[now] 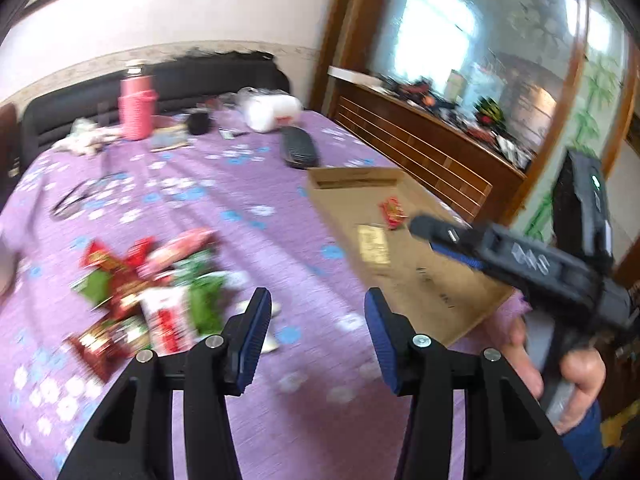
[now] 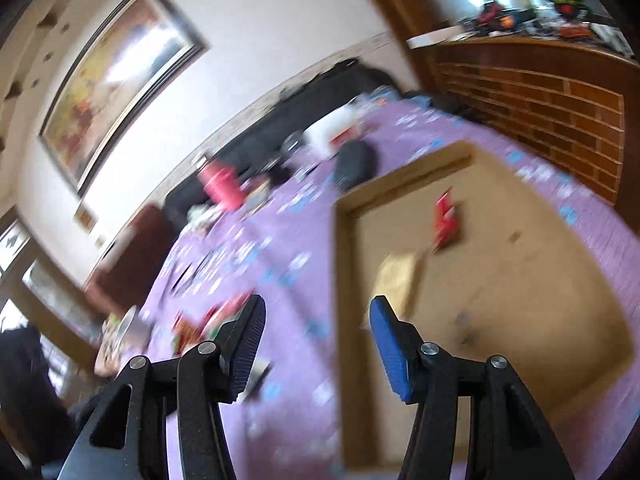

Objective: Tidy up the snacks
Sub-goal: 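Move both tools back to the snack pile, then grasp the red foil snack packet with the left tool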

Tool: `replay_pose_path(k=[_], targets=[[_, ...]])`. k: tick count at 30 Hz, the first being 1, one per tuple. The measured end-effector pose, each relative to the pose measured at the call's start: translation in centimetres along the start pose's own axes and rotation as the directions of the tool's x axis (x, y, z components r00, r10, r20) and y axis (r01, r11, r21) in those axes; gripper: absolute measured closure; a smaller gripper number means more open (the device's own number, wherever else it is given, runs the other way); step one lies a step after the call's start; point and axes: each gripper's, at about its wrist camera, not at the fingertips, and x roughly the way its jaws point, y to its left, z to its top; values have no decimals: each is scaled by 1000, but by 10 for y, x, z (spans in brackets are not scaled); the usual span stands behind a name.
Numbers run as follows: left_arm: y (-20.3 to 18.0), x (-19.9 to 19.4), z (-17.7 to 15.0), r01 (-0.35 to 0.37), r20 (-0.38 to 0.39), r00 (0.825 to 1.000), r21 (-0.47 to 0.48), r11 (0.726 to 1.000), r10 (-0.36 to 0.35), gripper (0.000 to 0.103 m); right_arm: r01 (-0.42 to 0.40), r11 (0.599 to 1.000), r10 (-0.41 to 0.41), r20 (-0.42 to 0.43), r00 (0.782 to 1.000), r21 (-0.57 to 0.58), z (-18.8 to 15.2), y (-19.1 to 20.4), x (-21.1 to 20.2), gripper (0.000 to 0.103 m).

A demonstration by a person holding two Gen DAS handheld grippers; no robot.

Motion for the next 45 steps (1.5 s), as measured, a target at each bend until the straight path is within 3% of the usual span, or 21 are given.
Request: replay_pose_path(k=[3, 9, 13, 17, 20, 23, 26, 29, 31, 32, 36, 39, 40, 42, 45], targets=[[28, -17, -10, -19, 7, 1000, -50, 999, 19, 56, -53, 997, 51, -51, 997, -50, -23, 20, 5, 45], [88, -43, -20, -137, 6, 990, -92, 986, 138, 56, -148, 966, 122, -131, 984, -213, -64, 61, 23, 45], [116, -35, -24, -146, -49, 989, -131, 981, 141, 56, -157, 947, 110, -177, 978, -280, -81, 70, 40, 45], [133, -21, -23, -173, -78, 983, -133, 976, 164, 56, -162, 955, 104, -231, 967, -249, -84, 64, 52, 45], [136, -9, -23, -138, -110, 986, -92, 986, 128, 55, -162, 954, 99, -242, 965, -254, -86, 64, 54, 45], [137, 0, -26, -171, -115, 980, -43, 984, 165, 36, -166, 952, 101, -249, 963, -256, -86, 66, 57, 45], [143, 10, -31, -183, -117, 978, -58, 981, 175, 35, -172, 951, 102, -263, 959, -256, -86, 67, 58, 45], [146, 16, -30, -203, -123, 973, -46, 978, 197, 49, -170, 952, 97, -274, 957, -255, -86, 67, 60, 45], [143, 15, -32, -213, -115, 971, -15, 977, 210, 69, -170, 953, 97, -278, 956, -250, -86, 66, 61, 45], [143, 15, -31, -220, -112, 970, -8, 976, 217, 74, -170, 954, 97, -281, 955, -249, -86, 66, 62, 45], [146, 13, -30, -213, -106, 972, -17, 977, 210, 76, -164, 956, 90, -285, 954, -245, -86, 66, 63, 45], [147, 11, -29, -236, -97, 967, -19, 971, 234, 72, -161, 958, 88, -288, 953, -238, -86, 65, 65, 45], [149, 7, -28, -230, -84, 970, -32, 973, 226, 64, -162, 958, 89, -291, 953, -236, -86, 65, 65, 45], [156, -4, -24, -188, -43, 982, -93, 978, 185, 50, -164, 958, 89, -296, 951, -236, -87, 64, 66, 45], [170, -7, -18, -115, -36, 993, -200, 973, 110, 49, -166, 958, 92, -297, 950, -235, -87, 64, 67, 45]])
